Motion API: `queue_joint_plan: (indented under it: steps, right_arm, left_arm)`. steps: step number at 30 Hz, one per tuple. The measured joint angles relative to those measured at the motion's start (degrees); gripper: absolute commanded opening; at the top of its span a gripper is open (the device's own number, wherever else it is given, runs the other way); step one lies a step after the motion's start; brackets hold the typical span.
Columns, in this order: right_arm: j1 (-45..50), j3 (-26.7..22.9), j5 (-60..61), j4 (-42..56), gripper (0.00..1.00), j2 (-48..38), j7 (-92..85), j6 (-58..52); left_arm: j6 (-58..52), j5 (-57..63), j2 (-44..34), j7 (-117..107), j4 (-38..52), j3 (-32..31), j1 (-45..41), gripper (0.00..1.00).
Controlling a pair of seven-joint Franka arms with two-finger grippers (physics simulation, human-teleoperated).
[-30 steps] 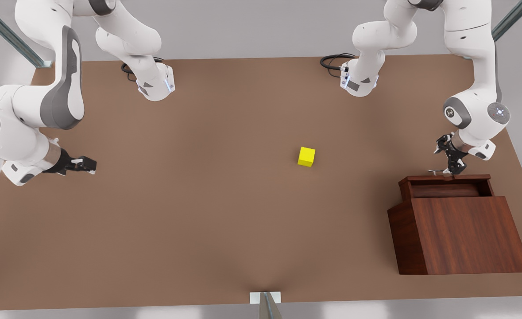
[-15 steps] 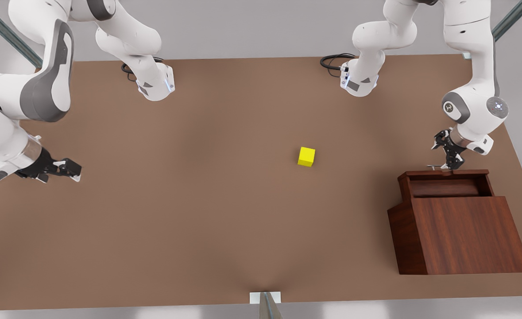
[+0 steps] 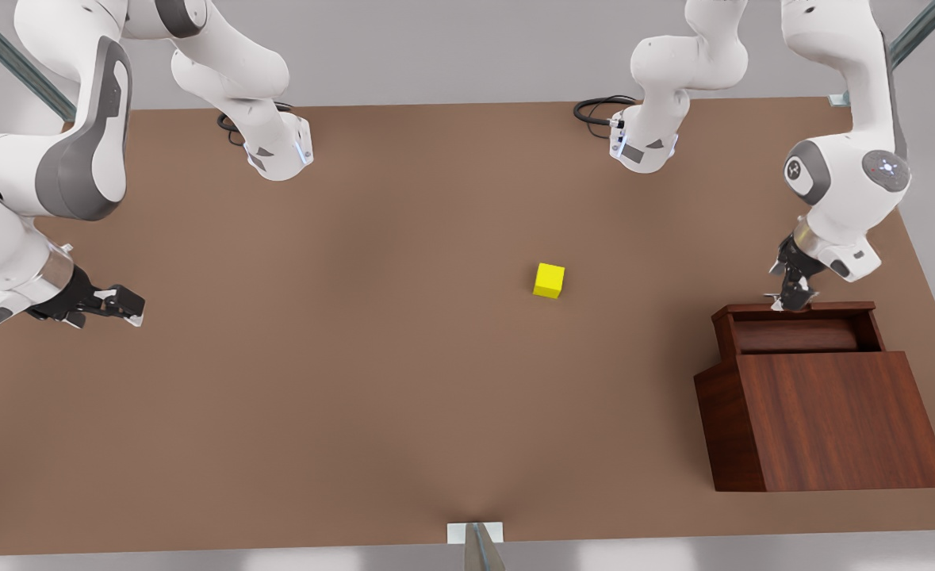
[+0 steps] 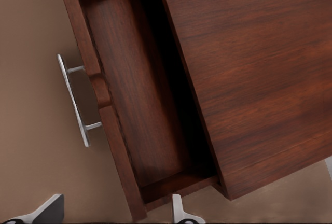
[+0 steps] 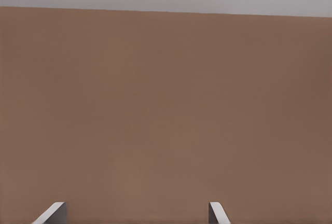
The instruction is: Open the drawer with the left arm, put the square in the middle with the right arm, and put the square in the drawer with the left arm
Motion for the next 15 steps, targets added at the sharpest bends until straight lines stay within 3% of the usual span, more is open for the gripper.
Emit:
queue_joint_plan:
  steps: [3, 5, 8, 12, 15]
  right_arm:
    - [0.1, 0.1, 0.0, 0.0, 1.00, 0.0, 0.0, 0.1]
    - [0.0, 0.0, 0.0, 0.0, 1.00, 0.0, 0.0, 0.1]
    - [0.0, 0.1, 0.0, 0.0, 1.00, 0.1, 0.0, 0.3]
    - [0.0, 0.1, 0.0, 0.0, 1.00, 0.1, 0.0, 0.4]
    - [0.0, 0.0, -0.1, 0.0, 1.00, 0.0, 0.0, 0.4]
  left_arm:
    - [-3.2, 0.6, 6.4, 4.0, 9.8, -7.8, -3.2, 1.00]
    - [-8.5, 0.9, 11.7, 6.8, 18.9, -8.8, -6.7, 1.00]
    - [-8.6, 3.3, 15.2, 6.3, 20.9, -16.9, -7.4, 1.00]
    - [-8.7, 6.0, 20.5, 9.1, 23.8, -17.8, -17.6, 1.00]
    - [-9.4, 6.6, 23.3, 21.1, 24.2, -19.8, -19.5, 1.00]
